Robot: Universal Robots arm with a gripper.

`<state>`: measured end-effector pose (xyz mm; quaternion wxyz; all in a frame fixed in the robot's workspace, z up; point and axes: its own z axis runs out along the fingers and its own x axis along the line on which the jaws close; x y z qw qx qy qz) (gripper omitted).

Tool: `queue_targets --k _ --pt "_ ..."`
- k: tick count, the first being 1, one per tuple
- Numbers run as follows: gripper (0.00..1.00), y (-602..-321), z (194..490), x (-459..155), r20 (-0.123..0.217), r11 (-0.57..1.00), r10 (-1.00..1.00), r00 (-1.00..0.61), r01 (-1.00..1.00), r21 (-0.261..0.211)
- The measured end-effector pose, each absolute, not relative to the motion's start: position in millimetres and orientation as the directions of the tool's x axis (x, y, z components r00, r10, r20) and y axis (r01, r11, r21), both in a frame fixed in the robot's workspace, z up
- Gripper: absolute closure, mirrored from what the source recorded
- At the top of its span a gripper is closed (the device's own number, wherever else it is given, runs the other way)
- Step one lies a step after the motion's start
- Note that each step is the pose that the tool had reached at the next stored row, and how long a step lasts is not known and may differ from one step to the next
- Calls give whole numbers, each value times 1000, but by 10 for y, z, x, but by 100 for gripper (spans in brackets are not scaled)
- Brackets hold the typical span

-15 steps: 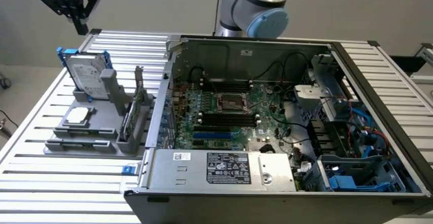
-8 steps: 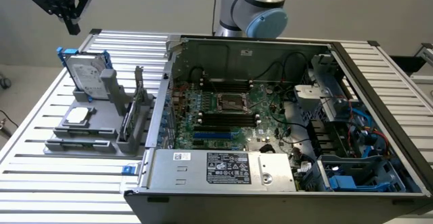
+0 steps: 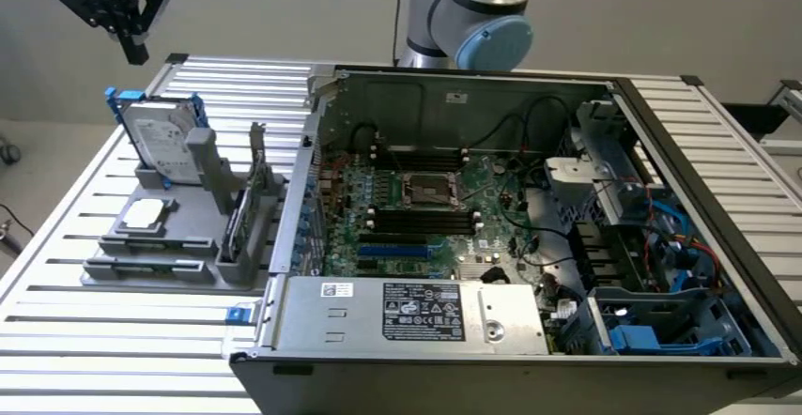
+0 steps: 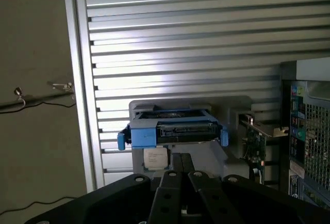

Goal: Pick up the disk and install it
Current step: 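Pick up the disk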

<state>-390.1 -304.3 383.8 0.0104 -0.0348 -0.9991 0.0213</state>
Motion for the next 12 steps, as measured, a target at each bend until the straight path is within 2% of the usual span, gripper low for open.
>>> queue_targets --k 12 --pt "89 -3035 3828 -4028 20 998 63 -998 62 -31"
